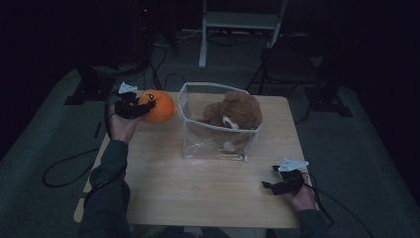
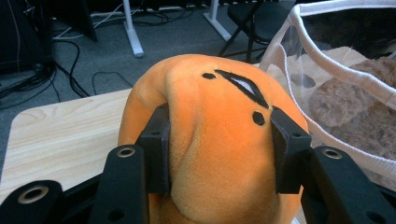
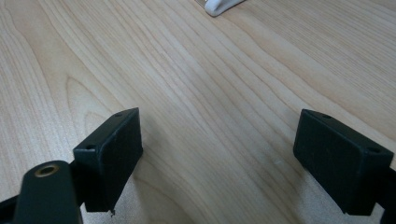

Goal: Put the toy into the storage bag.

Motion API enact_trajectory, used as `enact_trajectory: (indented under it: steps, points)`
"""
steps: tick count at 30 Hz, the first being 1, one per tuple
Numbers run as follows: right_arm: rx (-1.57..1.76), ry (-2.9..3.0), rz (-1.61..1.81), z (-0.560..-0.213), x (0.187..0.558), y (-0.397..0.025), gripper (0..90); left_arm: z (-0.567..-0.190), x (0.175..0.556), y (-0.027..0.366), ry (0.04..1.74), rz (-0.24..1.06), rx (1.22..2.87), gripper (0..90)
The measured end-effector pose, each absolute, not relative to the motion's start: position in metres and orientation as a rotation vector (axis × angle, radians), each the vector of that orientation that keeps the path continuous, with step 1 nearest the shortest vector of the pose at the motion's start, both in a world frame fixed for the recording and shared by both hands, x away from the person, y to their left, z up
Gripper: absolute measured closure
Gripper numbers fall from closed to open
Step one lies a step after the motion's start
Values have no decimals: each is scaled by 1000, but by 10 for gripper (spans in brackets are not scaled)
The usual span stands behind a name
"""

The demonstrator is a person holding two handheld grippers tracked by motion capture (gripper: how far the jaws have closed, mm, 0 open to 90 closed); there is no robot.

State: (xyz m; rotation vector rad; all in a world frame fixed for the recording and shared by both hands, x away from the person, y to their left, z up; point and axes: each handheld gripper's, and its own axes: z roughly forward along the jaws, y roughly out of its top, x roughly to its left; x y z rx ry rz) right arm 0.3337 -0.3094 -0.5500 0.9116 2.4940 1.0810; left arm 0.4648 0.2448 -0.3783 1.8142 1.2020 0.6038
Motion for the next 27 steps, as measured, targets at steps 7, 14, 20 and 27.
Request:
enact_trajectory:
  steps: [7, 14, 20, 27]
  points:
    - [913, 2494, 1082, -550, 334, -309, 149, -374, 464, 245, 1195, 613, 1812, 515]
    - [911, 2494, 1081, -550, 334, -309, 149, -368, 463, 244, 1185, 623, 1806, 514]
    - [912, 2494, 1081, -550, 334, -309, 149, -363, 462, 245, 1176, 630, 1797, 514]
    - [912, 2494, 1081, -550, 334, -309, 149, -357, 461, 244, 1164, 640, 1796, 515]
